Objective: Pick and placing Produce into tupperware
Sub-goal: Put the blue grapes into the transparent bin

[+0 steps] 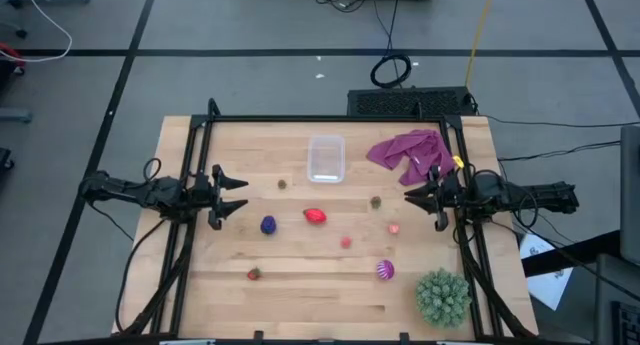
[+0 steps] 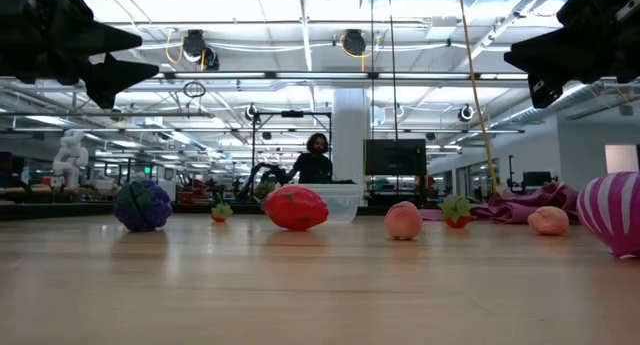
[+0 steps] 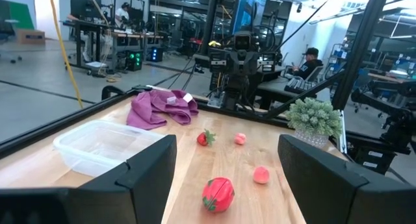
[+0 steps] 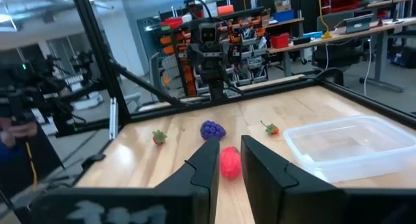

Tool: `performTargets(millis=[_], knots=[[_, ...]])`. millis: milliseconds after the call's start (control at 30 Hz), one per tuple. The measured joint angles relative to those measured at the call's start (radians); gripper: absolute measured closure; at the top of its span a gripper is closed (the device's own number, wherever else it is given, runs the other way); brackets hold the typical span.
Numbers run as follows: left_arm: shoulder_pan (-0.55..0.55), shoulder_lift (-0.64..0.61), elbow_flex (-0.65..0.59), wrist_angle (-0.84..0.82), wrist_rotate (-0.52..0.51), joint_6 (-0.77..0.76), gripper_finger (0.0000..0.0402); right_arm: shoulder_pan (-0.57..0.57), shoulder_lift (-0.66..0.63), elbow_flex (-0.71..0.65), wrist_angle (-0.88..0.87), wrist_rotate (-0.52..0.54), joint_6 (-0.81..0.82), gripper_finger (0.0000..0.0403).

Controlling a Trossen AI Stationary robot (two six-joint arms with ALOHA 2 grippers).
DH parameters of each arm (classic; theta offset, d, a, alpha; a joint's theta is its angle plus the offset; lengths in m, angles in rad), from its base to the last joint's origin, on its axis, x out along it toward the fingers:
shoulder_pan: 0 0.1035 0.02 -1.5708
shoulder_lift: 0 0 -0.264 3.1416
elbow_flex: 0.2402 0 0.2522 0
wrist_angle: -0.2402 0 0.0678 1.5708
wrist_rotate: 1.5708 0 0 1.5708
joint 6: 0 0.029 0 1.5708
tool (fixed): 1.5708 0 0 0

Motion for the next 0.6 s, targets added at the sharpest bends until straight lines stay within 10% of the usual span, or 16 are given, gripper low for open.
performTargets(millis=[600], knots=[[0.0,0.0,0.0,0.028,-0.012,-0.069,0.0128,0.0,0.0,0.0,0.02,0.0,-0.043,0.0346]])
